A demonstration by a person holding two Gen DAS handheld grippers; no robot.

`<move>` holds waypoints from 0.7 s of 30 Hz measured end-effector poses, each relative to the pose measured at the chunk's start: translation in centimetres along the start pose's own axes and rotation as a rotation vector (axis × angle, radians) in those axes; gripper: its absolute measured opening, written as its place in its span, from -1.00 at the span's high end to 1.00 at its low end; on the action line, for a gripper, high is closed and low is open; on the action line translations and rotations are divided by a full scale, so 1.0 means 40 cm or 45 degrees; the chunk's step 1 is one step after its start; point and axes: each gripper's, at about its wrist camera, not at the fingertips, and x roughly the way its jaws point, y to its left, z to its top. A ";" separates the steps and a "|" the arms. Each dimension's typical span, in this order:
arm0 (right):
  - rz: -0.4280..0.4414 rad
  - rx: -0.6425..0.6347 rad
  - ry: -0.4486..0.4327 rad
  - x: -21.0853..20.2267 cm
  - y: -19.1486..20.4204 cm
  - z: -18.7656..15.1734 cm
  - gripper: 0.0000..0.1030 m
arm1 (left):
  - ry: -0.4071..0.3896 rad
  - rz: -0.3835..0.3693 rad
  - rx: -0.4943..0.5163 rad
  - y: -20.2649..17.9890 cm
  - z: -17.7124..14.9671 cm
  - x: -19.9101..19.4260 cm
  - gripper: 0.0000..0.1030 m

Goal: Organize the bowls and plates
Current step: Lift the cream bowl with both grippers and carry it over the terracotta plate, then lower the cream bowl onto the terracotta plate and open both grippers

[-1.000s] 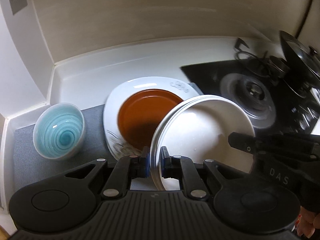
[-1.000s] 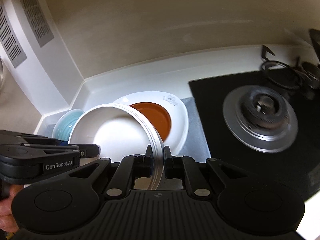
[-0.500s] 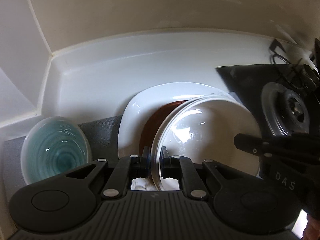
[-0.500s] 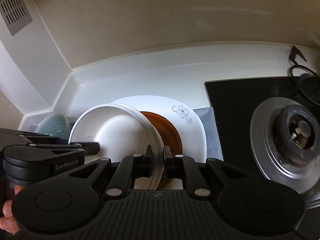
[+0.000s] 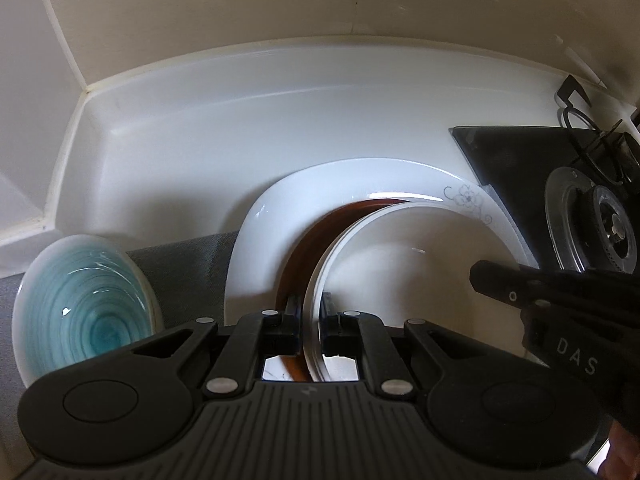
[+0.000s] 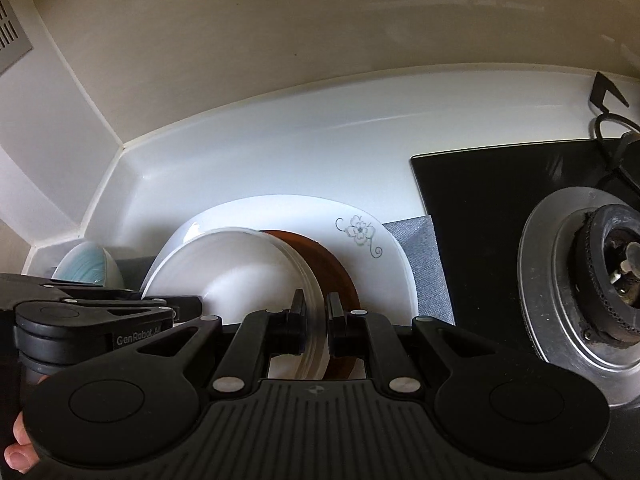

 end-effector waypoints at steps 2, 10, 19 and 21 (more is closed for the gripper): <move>-0.003 0.013 0.003 0.012 -0.008 0.002 0.81 | -0.010 0.007 0.009 -0.005 0.001 0.001 0.81; 0.007 0.054 -0.042 0.015 -0.024 0.000 0.75 | -0.043 -0.015 0.038 -0.022 -0.001 0.001 0.23; 0.003 0.163 -0.124 -0.029 -0.084 -0.009 -0.02 | -0.171 0.001 0.008 -0.030 -0.003 -0.065 -0.88; -0.001 0.170 -0.154 -0.049 -0.093 -0.013 -0.09 | -0.185 0.013 0.002 -0.025 -0.005 -0.084 -0.98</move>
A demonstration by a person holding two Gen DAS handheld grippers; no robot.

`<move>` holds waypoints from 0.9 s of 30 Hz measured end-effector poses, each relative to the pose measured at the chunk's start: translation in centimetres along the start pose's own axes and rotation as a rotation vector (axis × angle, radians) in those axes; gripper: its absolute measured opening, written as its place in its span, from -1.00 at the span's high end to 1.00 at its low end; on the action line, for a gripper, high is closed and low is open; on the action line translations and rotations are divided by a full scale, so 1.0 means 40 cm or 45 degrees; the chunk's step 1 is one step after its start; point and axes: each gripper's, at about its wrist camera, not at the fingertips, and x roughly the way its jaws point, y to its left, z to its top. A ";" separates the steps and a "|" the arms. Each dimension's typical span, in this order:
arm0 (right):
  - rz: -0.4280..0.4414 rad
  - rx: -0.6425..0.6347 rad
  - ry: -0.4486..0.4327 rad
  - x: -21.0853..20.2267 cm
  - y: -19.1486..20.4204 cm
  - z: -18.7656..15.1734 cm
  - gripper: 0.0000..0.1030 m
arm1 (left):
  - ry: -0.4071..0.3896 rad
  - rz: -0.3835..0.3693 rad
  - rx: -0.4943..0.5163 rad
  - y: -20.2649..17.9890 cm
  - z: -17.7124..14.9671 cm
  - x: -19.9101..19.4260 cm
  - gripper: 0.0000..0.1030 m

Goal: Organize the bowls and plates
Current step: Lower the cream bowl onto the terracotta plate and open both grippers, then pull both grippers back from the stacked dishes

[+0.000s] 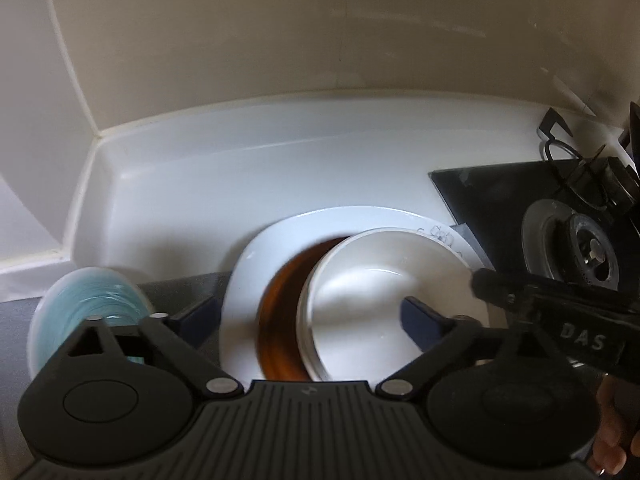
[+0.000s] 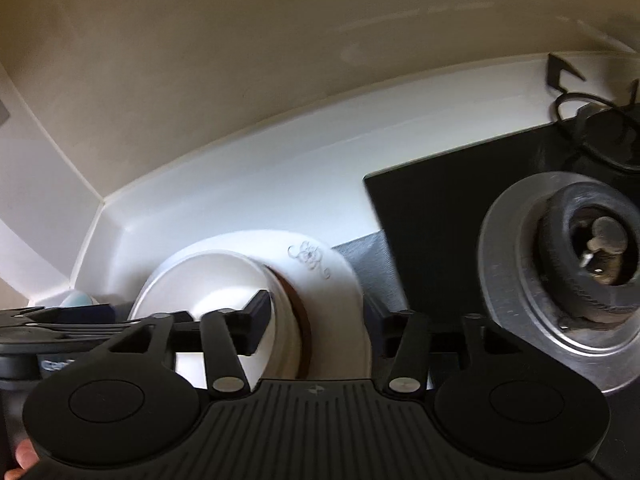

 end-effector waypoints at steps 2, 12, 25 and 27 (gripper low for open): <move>0.006 0.011 -0.020 -0.021 -0.007 -0.002 -0.12 | -0.033 0.024 0.000 0.004 -0.003 -0.027 -0.99; 0.098 0.016 -0.098 -0.195 -0.022 -0.071 -0.40 | -0.138 0.072 -0.033 0.016 -0.082 -0.214 -0.99; 0.040 -0.127 -0.233 -0.436 -0.031 -0.225 -0.58 | -0.172 0.032 -0.005 -0.113 -0.214 -0.393 -0.99; 0.032 -0.125 -0.262 -0.463 -0.040 -0.235 -0.59 | -0.179 0.004 0.014 -0.144 -0.227 -0.411 -0.99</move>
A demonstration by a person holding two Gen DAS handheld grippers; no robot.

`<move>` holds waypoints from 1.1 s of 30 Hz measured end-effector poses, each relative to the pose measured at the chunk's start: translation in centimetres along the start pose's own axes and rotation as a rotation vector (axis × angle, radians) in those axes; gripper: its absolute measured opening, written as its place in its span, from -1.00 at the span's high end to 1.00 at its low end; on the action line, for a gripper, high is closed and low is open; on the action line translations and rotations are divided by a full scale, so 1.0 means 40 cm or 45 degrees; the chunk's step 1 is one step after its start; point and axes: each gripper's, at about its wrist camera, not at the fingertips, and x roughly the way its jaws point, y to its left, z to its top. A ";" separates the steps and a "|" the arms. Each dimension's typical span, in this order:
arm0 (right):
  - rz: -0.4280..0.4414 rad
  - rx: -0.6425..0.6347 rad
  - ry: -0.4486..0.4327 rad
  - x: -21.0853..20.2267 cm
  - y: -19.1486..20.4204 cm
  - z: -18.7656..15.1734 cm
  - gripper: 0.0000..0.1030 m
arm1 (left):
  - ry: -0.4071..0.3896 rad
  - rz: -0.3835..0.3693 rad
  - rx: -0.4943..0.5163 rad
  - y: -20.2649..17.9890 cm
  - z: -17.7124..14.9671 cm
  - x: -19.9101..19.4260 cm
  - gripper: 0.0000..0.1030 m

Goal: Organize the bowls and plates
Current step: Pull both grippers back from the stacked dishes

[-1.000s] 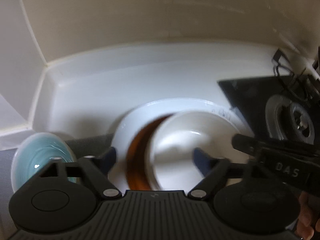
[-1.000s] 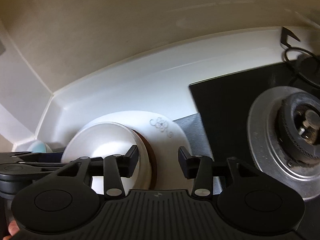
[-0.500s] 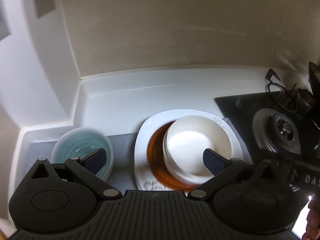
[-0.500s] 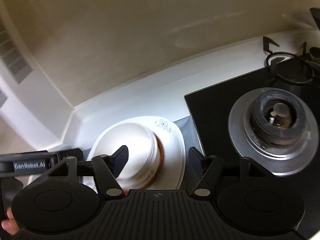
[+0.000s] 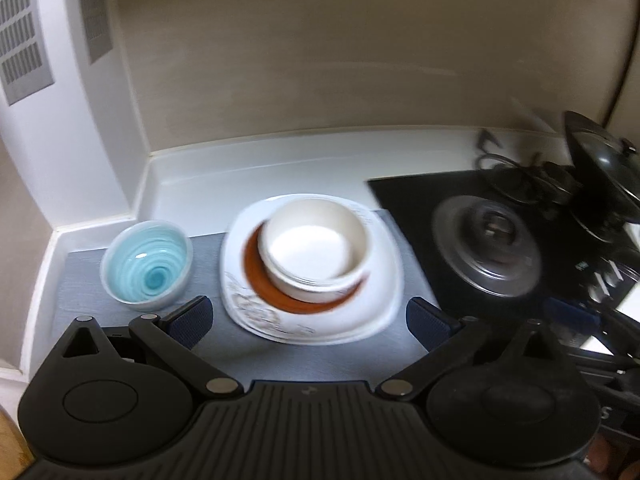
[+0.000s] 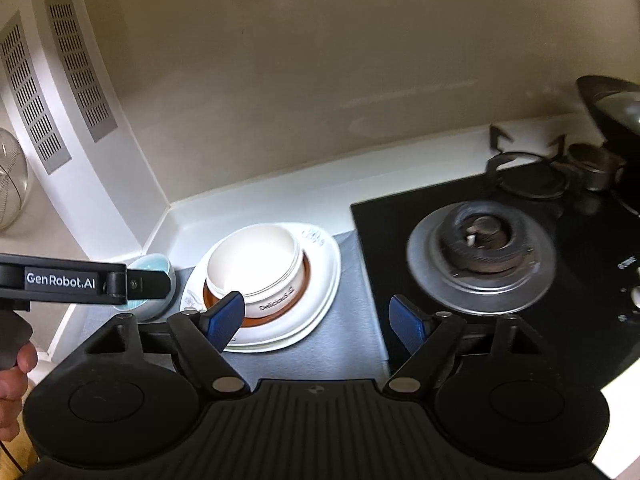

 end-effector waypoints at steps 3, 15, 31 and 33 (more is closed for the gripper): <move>-0.012 -0.004 -0.025 -0.035 -0.017 -0.005 -0.60 | -0.022 -0.024 0.016 -0.041 -0.010 -0.025 -0.99; -0.082 0.006 -0.073 -0.123 -0.090 -0.025 -0.61 | -0.089 -0.058 0.013 -0.101 -0.045 -0.105 -1.00; -0.051 0.019 -0.057 -0.147 -0.075 -0.053 -0.64 | -0.138 -0.013 0.010 -0.077 -0.062 -0.146 -1.00; -0.048 0.009 -0.052 -0.141 -0.061 -0.054 -0.64 | -0.139 0.000 0.003 -0.063 -0.065 -0.148 -1.00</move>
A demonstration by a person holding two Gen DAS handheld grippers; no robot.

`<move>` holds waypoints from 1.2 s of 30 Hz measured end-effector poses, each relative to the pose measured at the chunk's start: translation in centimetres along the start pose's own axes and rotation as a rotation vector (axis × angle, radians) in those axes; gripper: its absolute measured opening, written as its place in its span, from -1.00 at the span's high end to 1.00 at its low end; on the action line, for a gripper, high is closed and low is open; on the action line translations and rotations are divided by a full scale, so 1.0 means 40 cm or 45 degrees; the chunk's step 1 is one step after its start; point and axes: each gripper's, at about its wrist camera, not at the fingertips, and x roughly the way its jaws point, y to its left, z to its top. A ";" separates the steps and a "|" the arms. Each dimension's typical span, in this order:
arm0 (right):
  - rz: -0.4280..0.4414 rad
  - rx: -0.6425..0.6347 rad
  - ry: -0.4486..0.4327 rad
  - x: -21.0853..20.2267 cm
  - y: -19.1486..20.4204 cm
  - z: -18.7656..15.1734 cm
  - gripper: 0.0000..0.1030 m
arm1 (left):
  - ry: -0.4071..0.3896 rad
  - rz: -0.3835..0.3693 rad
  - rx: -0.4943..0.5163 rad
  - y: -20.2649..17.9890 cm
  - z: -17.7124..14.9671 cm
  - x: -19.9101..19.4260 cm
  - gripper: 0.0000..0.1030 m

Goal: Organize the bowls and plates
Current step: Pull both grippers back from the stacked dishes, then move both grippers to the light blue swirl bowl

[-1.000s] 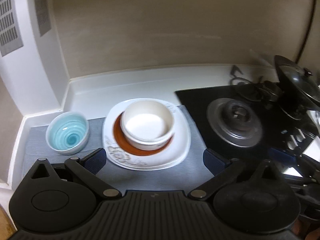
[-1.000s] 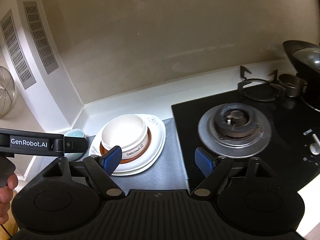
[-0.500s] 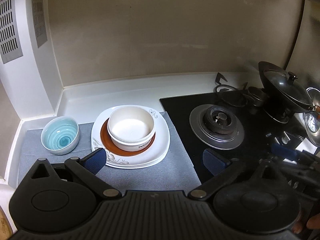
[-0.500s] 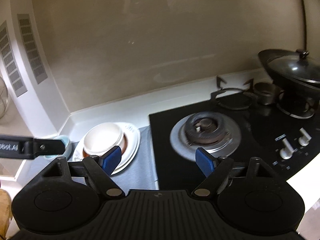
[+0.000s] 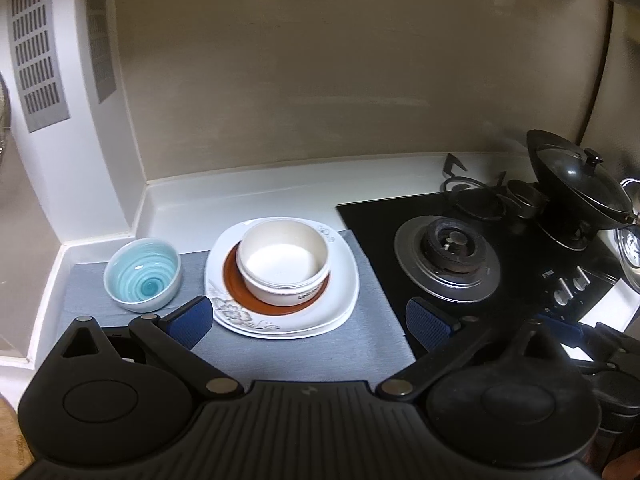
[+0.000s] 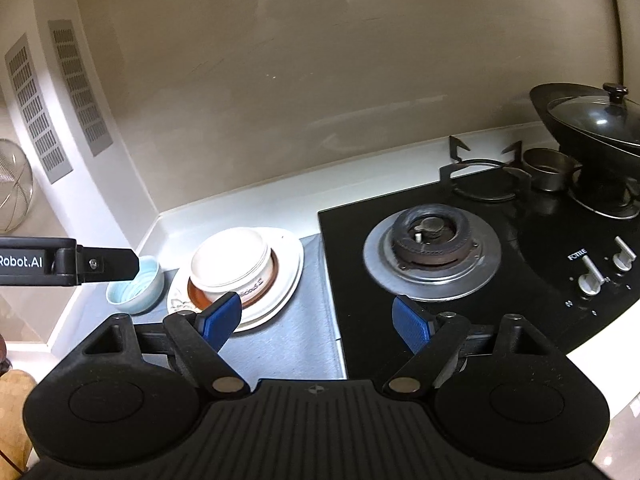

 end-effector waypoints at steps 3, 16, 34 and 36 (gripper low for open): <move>0.003 -0.011 -0.005 0.007 0.021 0.004 -0.64 | -0.005 0.017 -0.018 0.027 -0.003 -0.005 -1.00; 0.055 -0.106 0.020 0.034 0.162 0.014 -0.64 | -0.008 0.083 -0.118 0.177 -0.019 -0.023 -1.00; 0.109 -0.273 0.152 0.095 0.315 -0.004 -0.66 | 0.138 0.262 -0.331 0.417 -0.109 0.032 -1.00; 0.123 -0.287 0.181 0.110 0.328 -0.010 -0.66 | 0.169 0.299 -0.354 0.452 -0.120 0.045 -1.00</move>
